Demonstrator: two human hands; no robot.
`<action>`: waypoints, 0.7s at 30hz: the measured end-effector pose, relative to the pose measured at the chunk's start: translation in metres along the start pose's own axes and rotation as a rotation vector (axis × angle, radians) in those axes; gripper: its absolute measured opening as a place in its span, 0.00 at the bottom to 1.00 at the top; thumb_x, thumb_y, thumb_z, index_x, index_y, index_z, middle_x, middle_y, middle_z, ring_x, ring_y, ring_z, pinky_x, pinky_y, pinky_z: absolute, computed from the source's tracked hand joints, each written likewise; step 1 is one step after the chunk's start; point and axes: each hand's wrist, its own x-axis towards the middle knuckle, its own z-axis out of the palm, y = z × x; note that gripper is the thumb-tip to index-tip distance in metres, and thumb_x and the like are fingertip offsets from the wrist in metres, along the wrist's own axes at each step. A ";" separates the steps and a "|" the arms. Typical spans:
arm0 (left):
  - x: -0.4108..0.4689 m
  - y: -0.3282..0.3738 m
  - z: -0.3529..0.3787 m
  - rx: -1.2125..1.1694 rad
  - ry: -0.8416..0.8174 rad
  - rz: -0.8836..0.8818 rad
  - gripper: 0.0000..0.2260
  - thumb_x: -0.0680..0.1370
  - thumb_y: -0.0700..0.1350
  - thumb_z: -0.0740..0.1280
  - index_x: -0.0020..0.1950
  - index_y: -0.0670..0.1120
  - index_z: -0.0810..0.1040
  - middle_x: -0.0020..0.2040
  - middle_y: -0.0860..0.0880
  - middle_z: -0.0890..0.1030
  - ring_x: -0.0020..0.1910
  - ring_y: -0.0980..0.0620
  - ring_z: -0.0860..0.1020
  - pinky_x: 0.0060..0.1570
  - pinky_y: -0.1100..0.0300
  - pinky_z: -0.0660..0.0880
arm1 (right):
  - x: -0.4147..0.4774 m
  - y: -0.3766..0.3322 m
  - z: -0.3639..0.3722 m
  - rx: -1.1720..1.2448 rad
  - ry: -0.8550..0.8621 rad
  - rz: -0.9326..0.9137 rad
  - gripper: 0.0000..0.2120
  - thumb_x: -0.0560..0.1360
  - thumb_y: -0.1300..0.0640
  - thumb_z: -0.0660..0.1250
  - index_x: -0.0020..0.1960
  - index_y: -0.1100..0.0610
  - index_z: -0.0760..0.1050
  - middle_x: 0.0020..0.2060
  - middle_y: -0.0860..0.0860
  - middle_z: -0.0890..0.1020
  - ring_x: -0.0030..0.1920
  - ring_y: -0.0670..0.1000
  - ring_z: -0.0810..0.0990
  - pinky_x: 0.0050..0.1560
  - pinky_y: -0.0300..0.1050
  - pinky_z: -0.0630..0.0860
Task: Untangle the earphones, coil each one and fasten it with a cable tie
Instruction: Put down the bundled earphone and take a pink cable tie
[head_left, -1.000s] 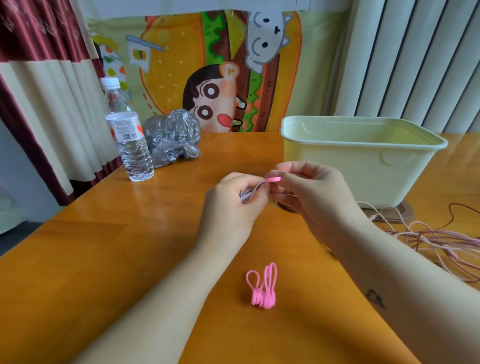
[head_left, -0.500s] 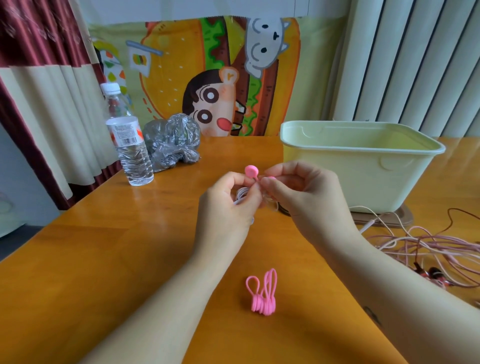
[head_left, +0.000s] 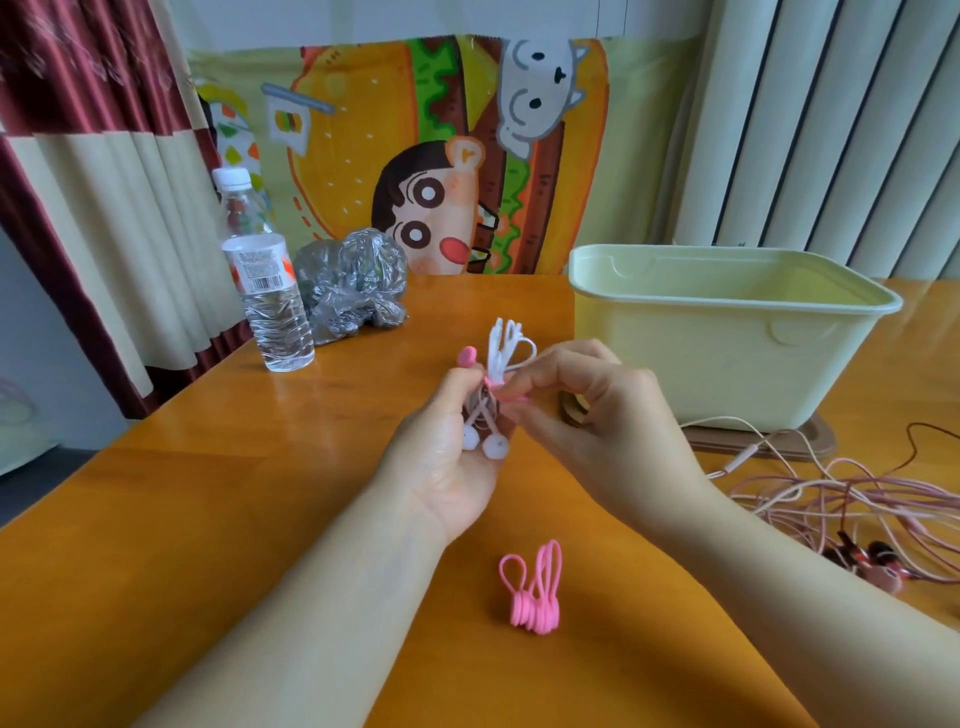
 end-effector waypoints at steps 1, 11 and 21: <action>0.001 0.002 0.000 -0.063 0.015 0.007 0.08 0.78 0.41 0.64 0.40 0.42 0.79 0.31 0.49 0.79 0.27 0.57 0.77 0.28 0.67 0.73 | 0.000 0.000 0.000 0.012 0.019 0.015 0.06 0.70 0.61 0.73 0.44 0.52 0.82 0.41 0.43 0.81 0.48 0.44 0.79 0.50 0.40 0.76; 0.000 0.007 -0.002 -0.118 -0.156 -0.054 0.04 0.72 0.41 0.68 0.43 0.43 0.82 0.34 0.48 0.80 0.33 0.56 0.79 0.47 0.59 0.79 | 0.011 0.004 -0.014 0.405 -0.008 0.262 0.05 0.71 0.63 0.72 0.47 0.60 0.81 0.35 0.46 0.83 0.34 0.37 0.80 0.37 0.28 0.72; 0.008 0.005 -0.007 0.010 -0.269 -0.173 0.13 0.70 0.44 0.69 0.53 0.44 0.84 0.42 0.50 0.82 0.32 0.59 0.79 0.33 0.61 0.78 | 0.015 0.007 -0.021 0.464 -0.169 0.207 0.06 0.71 0.59 0.69 0.46 0.61 0.79 0.40 0.51 0.83 0.39 0.42 0.80 0.42 0.32 0.74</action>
